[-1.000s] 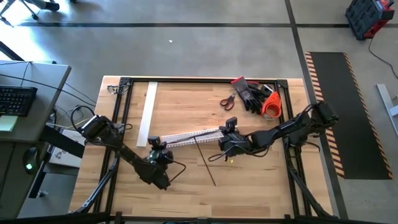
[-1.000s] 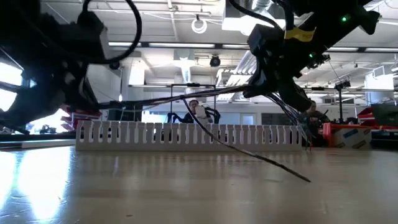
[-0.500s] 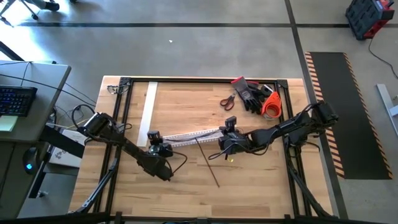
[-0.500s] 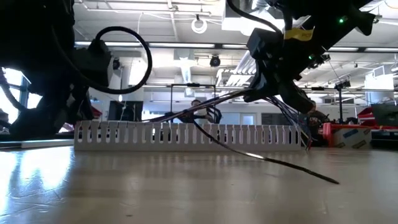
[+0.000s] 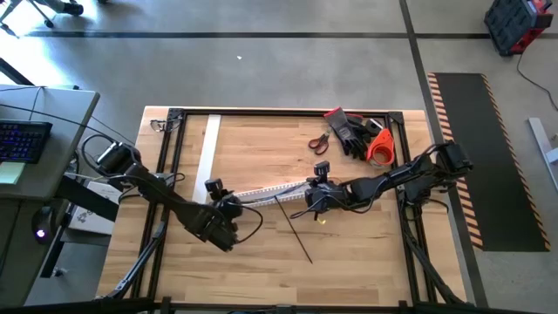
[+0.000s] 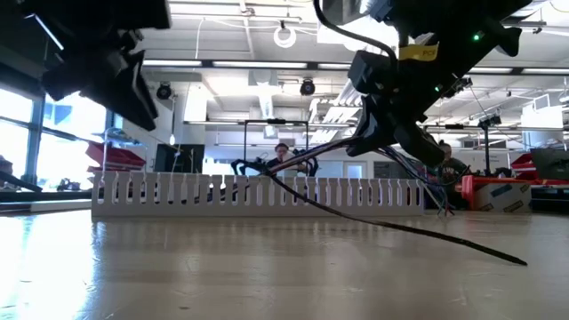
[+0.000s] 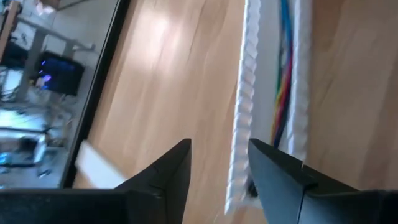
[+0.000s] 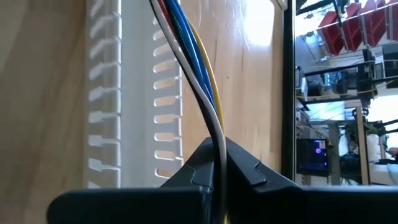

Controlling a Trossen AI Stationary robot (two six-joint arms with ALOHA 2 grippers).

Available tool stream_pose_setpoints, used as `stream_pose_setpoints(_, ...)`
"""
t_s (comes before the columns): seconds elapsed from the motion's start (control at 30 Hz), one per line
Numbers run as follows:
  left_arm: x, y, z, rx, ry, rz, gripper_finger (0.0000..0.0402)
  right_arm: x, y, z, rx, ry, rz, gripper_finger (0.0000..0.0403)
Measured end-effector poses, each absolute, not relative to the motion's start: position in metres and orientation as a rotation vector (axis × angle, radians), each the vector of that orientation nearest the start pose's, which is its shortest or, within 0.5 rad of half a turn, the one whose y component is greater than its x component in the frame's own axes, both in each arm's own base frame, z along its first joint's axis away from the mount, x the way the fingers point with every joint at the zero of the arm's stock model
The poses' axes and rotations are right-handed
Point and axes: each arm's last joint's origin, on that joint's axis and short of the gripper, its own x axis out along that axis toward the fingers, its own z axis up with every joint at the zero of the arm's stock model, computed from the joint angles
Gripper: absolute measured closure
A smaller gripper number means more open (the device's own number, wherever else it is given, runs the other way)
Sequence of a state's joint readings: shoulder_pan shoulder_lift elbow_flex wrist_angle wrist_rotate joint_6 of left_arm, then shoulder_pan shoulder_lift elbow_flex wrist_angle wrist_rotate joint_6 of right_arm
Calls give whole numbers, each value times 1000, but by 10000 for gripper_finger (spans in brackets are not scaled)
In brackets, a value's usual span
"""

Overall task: Ziptie cables
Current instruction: Put the ziptied cable wires into the white cable duct

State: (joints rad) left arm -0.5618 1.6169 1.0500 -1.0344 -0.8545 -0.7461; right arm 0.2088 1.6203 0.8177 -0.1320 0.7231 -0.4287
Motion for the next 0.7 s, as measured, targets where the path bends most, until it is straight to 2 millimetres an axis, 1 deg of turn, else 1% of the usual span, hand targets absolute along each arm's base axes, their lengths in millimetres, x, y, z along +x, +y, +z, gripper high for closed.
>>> stream_pose_setpoints(0.2,254,-129,199,388,929,569,263,298,35,161,-817,963,-301,403)
stream_pose_setpoints(0.37,261,-129,199,386,900,541,264,297,32,158,-806,990,-253,396)
stream_pose_setpoints(0.47,263,-128,199,392,898,539,264,296,31,158,-804,1003,-243,367)
stream_pose_setpoints(0.7,263,-128,199,387,896,541,264,297,32,160,-798,985,-241,271)
